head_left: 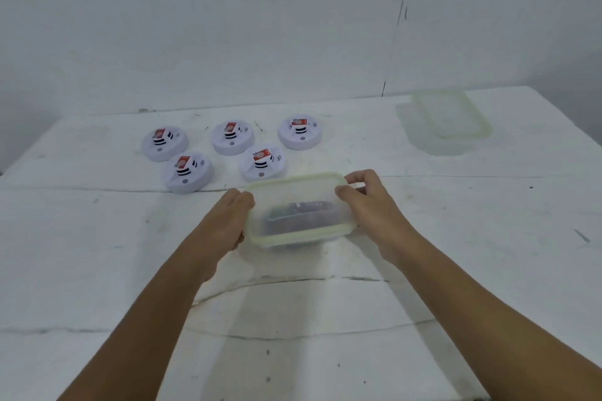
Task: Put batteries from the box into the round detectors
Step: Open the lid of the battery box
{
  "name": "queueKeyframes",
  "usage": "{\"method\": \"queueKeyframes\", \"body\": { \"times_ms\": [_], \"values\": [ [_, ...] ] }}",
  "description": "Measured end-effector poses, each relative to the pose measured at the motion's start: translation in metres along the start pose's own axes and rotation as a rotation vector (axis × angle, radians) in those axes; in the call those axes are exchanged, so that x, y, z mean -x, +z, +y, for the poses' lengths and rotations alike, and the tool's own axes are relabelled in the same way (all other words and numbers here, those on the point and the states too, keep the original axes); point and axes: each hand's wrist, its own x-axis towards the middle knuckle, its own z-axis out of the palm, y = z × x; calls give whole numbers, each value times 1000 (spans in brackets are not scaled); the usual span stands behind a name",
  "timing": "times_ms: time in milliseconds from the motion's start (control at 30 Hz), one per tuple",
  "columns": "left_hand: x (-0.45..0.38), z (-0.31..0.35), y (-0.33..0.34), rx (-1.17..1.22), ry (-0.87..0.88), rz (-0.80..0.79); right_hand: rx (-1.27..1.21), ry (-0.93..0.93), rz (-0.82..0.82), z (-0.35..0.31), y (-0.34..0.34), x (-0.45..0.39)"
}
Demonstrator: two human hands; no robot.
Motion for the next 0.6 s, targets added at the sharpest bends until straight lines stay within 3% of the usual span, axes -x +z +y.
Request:
{"method": "queueKeyframes", "body": {
  "times_ms": [100,300,433,600],
  "values": [
    [4,-9,-5,-29,23,44,-85,30,9,7,16,6],
    [6,-25,-16,5,31,-24,-304,120,-84,19,26,11],
    [6,-25,-17,35,29,-34,-308,124,-186,18,19,11],
    [3,-26,-15,9,55,16,-287,127,-166,21,20,7]
  ]
}}
